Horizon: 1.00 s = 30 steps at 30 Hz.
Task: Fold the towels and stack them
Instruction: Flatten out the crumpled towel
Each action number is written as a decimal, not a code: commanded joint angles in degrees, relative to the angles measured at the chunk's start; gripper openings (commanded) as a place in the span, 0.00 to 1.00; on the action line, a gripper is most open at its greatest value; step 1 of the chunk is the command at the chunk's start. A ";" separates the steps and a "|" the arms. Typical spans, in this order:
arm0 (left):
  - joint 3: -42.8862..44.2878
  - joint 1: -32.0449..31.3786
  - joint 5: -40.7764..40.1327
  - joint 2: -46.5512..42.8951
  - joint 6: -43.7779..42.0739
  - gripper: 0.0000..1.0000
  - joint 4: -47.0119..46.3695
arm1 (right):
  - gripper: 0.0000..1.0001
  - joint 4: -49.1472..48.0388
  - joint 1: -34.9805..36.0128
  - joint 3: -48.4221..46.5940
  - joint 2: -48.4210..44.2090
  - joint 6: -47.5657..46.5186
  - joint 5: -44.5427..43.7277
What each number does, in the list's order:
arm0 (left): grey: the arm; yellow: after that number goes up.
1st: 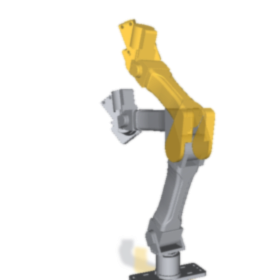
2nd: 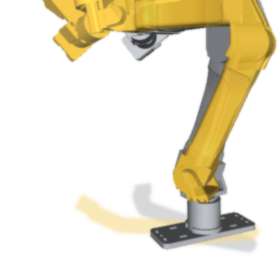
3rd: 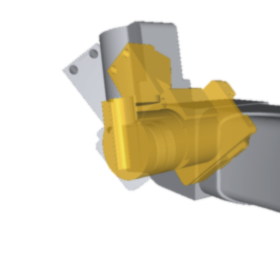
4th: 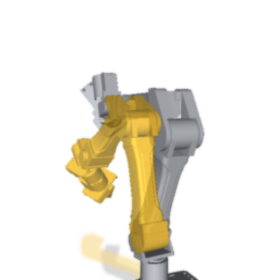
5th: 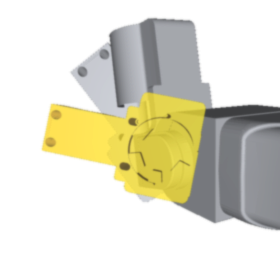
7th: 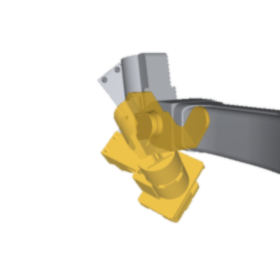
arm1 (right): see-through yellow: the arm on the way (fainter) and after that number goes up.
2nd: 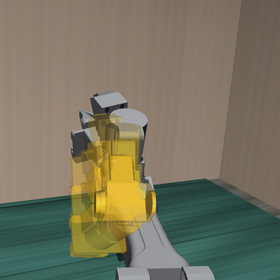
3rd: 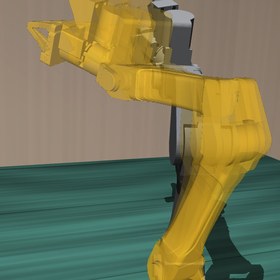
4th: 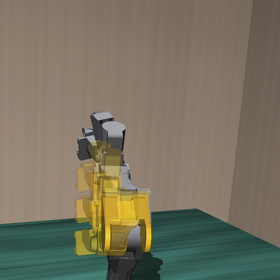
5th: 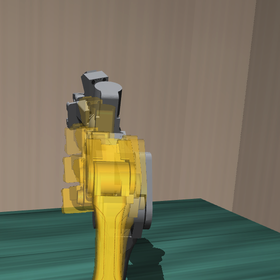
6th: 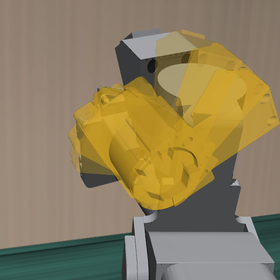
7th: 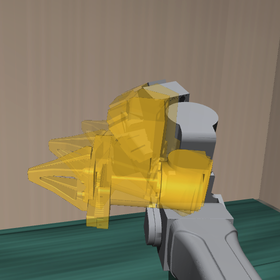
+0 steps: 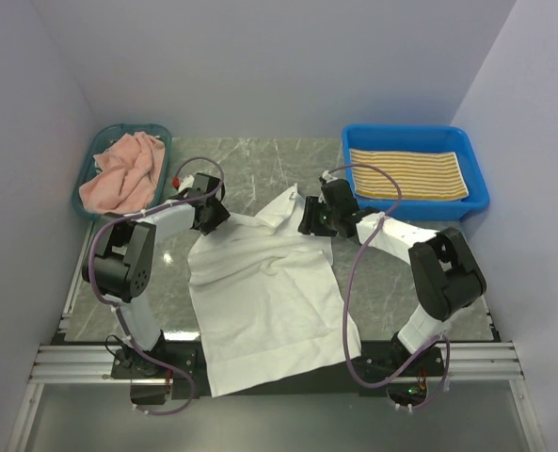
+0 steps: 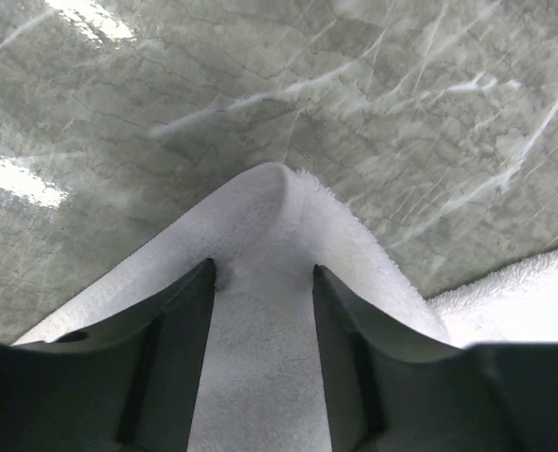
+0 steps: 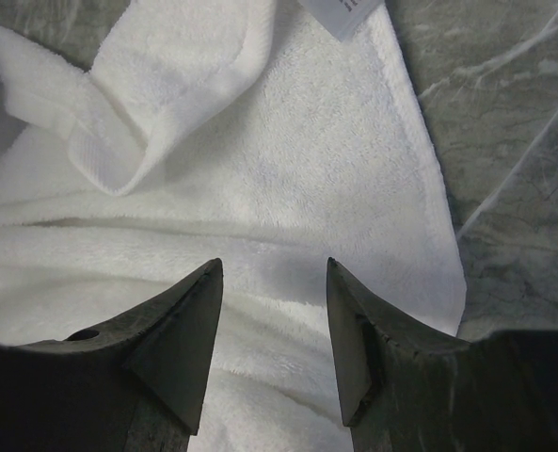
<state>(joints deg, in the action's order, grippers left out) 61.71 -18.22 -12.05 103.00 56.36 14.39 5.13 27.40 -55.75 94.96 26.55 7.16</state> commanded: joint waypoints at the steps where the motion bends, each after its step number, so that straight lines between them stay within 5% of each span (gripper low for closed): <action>1: -0.37 0.38 -0.52 -0.34 -0.55 0.50 -1.38 | 0.55 -2.05 0.29 0.46 -0.21 -0.09 0.40; 14: 1.91 0.38 -1.31 -3.16 -2.13 0.01 -0.07 | 0.55 -1.87 0.29 -0.24 0.05 -0.27 0.31; 30: -1.24 1.86 -5.70 -12.63 -3.88 0.01 3.71 | 0.58 -1.52 0.29 -9.02 1.89 3.25 -3.73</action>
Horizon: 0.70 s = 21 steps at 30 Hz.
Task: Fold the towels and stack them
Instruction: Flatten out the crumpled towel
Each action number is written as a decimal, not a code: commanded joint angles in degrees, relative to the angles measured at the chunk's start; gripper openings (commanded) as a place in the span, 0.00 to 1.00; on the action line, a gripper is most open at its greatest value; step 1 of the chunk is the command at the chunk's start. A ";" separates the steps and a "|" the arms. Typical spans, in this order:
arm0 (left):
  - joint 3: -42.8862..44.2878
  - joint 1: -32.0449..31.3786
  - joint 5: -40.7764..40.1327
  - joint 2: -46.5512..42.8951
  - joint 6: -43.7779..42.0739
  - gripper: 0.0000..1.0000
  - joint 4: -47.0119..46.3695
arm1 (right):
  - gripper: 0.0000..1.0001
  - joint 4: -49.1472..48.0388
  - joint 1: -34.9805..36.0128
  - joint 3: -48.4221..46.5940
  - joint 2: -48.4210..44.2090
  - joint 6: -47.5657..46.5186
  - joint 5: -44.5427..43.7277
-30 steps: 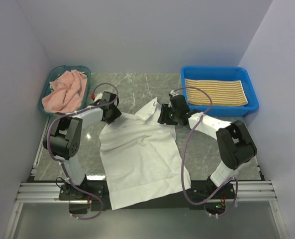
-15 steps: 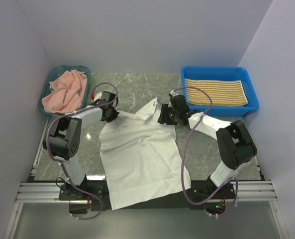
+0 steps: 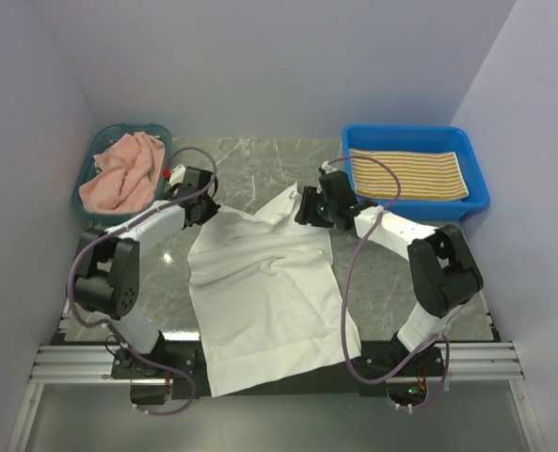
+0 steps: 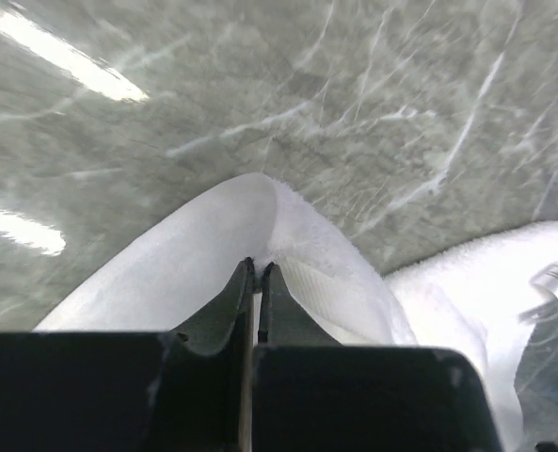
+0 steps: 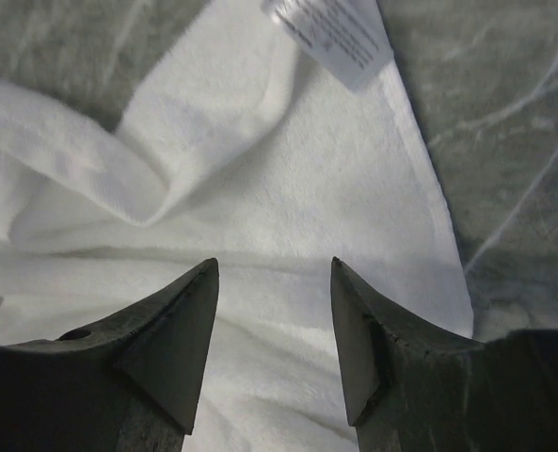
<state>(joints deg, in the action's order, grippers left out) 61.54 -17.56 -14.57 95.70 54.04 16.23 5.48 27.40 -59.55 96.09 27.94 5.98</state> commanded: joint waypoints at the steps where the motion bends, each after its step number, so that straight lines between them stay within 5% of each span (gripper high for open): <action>1: -1.42 1.56 -3.36 -6.22 -1.74 0.00 2.57 | 0.56 -1.61 0.29 -6.36 2.07 2.29 -3.07; 9: -4.41 3.76 -2.92 -12.46 -3.94 0.01 4.07 | 0.47 -0.91 0.11 -18.22 9.28 8.88 -9.83; 21: -8.80 3.94 -0.38 -15.19 -3.68 0.00 2.32 | 0.47 3.84 -0.24 -33.78 22.90 14.06 -16.43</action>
<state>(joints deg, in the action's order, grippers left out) 53.12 -13.87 -15.79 82.46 51.29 19.62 7.81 27.38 -88.97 117.56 39.31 -6.52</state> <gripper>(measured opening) 0.031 0.469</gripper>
